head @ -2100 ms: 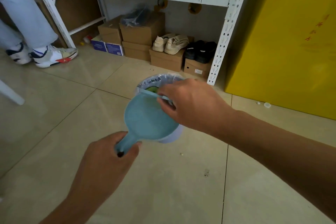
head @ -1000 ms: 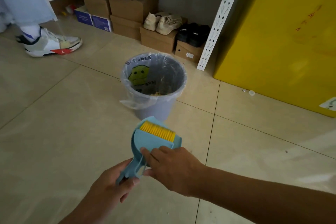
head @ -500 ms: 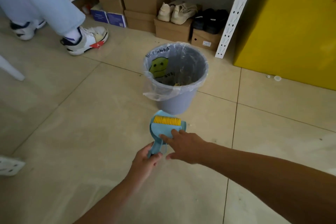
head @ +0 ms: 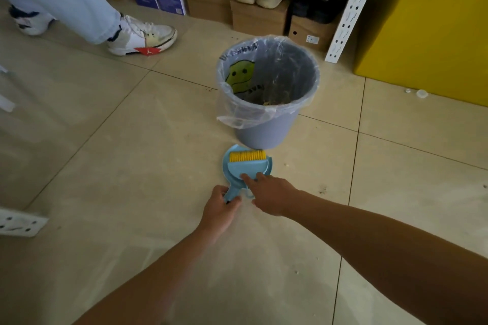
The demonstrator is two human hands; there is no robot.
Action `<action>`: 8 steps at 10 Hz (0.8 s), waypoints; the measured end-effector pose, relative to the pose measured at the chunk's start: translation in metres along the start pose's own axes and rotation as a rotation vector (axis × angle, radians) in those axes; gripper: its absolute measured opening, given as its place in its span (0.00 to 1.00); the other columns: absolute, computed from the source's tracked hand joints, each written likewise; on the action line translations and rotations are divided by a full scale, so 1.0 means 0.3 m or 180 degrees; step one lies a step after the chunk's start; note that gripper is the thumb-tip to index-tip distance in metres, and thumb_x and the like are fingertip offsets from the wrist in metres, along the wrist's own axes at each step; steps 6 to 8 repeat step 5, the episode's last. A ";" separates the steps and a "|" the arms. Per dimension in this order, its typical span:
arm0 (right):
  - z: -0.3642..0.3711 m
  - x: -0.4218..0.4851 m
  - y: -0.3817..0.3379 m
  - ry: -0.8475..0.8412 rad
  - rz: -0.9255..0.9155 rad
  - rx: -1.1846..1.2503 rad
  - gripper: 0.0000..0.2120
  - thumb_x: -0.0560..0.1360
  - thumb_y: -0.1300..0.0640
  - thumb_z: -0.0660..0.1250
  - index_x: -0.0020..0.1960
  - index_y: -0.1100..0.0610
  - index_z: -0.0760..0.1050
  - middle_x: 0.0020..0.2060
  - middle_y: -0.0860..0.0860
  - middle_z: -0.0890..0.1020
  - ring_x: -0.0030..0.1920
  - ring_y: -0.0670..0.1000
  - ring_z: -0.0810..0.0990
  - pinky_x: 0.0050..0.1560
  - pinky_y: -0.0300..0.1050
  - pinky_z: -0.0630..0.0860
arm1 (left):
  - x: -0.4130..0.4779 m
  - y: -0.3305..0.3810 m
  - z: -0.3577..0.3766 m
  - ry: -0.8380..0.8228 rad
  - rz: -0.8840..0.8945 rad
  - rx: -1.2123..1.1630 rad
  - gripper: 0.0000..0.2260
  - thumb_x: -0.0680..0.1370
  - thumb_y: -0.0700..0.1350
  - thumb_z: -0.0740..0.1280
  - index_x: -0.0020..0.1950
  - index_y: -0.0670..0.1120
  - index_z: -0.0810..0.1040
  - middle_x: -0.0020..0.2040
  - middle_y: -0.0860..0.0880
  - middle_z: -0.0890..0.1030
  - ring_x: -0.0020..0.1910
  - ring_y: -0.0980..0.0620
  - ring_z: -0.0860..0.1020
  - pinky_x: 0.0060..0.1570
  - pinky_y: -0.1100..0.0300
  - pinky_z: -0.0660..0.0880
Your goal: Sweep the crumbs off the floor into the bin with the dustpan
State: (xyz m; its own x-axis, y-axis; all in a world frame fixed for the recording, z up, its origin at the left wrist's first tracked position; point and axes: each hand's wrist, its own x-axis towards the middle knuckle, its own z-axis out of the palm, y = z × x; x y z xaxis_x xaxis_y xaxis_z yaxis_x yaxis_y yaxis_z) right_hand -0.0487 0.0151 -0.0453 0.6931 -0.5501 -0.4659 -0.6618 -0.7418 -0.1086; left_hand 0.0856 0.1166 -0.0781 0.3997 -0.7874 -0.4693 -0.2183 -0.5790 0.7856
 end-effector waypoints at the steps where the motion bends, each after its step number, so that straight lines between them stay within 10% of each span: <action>1: -0.007 0.002 -0.009 0.0058 0.0017 -0.0003 0.34 0.79 0.58 0.61 0.80 0.54 0.49 0.66 0.60 0.70 0.59 0.61 0.78 0.51 0.57 0.78 | 0.004 -0.006 0.027 0.0128 0.0200 0.0449 0.11 0.77 0.48 0.69 0.48 0.44 0.69 0.35 0.51 0.74 0.30 0.57 0.73 0.29 0.63 0.66; 3: -0.030 -0.019 0.018 0.0249 0.0016 -0.0018 0.35 0.76 0.57 0.63 0.79 0.53 0.51 0.66 0.58 0.70 0.59 0.60 0.77 0.51 0.55 0.77 | 0.026 -0.011 0.021 0.0565 0.0300 0.0539 0.12 0.72 0.51 0.72 0.47 0.46 0.73 0.41 0.49 0.77 0.39 0.51 0.78 0.35 0.60 0.71; 5: -0.087 -0.073 0.078 0.0965 0.0037 0.0529 0.25 0.73 0.49 0.63 0.68 0.53 0.66 0.60 0.52 0.74 0.58 0.56 0.77 0.51 0.52 0.77 | 0.006 0.040 -0.057 0.0749 0.1706 0.0609 0.20 0.76 0.50 0.65 0.65 0.44 0.71 0.60 0.49 0.73 0.61 0.50 0.73 0.63 0.59 0.69; 8: -0.087 -0.073 0.078 0.0965 0.0037 0.0529 0.25 0.73 0.49 0.63 0.68 0.53 0.66 0.60 0.52 0.74 0.58 0.56 0.77 0.51 0.52 0.77 | 0.006 0.040 -0.057 0.0749 0.1706 0.0609 0.20 0.76 0.50 0.65 0.65 0.44 0.71 0.60 0.49 0.73 0.61 0.50 0.73 0.63 0.59 0.69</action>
